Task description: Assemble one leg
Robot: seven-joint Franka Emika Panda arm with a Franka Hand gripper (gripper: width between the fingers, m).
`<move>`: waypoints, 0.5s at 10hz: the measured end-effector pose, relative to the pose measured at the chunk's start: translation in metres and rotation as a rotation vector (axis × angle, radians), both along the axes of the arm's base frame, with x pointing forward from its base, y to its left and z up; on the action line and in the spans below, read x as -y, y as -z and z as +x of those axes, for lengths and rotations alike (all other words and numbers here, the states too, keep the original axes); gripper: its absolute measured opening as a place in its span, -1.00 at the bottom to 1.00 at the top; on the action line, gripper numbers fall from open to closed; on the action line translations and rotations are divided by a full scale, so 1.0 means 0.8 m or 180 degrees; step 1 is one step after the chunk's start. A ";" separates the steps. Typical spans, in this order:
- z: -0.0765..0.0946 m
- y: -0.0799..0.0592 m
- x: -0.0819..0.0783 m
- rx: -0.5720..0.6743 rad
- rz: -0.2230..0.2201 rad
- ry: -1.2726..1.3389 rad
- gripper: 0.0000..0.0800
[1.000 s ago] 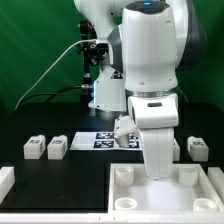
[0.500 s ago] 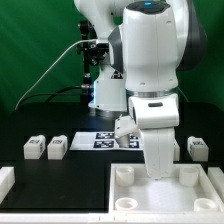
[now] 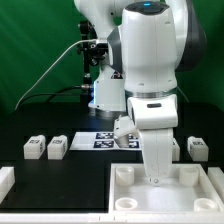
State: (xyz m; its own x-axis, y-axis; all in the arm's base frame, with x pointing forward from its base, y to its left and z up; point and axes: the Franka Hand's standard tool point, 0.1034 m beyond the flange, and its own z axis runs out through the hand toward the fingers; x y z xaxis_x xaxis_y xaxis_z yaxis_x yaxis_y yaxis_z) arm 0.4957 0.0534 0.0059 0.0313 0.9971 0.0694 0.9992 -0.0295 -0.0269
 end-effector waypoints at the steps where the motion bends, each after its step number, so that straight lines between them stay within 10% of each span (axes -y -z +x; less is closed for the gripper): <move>1: 0.000 0.000 0.000 0.0000 0.0000 0.0001 0.54; 5: 0.000 0.000 0.001 -0.0001 -0.0001 0.0004 0.62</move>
Offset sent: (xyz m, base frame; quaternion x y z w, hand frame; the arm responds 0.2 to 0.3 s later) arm 0.0000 0.0000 0.0000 0.0000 0.0000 0.0000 1.0000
